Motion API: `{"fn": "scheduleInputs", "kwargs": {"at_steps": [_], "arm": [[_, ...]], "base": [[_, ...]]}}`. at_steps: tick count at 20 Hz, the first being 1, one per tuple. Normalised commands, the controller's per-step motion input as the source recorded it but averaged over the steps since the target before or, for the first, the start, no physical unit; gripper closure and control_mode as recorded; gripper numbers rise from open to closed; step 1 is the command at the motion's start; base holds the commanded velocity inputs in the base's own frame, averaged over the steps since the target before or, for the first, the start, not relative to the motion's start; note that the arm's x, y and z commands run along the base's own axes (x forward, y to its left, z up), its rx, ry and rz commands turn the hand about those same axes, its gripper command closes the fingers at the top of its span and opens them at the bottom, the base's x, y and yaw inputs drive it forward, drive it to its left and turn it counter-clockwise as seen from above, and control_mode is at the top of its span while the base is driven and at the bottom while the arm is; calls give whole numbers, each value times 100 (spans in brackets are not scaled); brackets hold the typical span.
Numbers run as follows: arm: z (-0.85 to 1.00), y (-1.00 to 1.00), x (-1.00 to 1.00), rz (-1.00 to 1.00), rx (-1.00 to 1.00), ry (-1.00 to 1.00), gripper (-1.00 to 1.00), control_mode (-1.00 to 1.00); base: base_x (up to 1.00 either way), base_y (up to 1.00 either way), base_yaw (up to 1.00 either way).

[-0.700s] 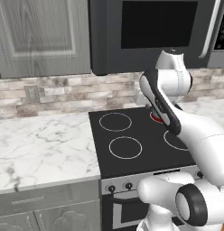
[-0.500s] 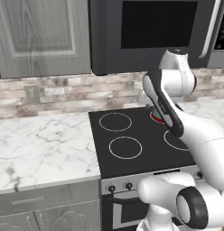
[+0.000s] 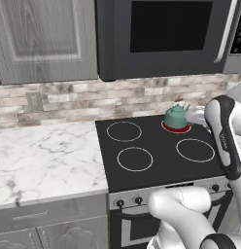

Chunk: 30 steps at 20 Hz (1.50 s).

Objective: Lower the heat of the kettle.

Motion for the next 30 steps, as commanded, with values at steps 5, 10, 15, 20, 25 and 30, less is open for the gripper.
{"fn": "scheduleInputs", "kwargs": {"at_steps": [5, 10, 15, 20, 25, 30], "arm": [[-61, -100, -25, -1, 17, -9, -100, -100], [-91, -59, -25, 0, 2, -8, -100, -100], [-82, -12, -2, 0, -3, -8, -100, -100], [-66, -27, -8, 0, -2, -23, -100, -100], [-69, 0, 0, 0, -9, -20, -100, -100], [-45, -4, -14, 1, -9, -20, -100, -100]], "base": [[0, 0, 0], [0, 0, 0], [0, 0, 0], [0, 0, 0], [0, 0, 0], [0, 0, 0]]}}
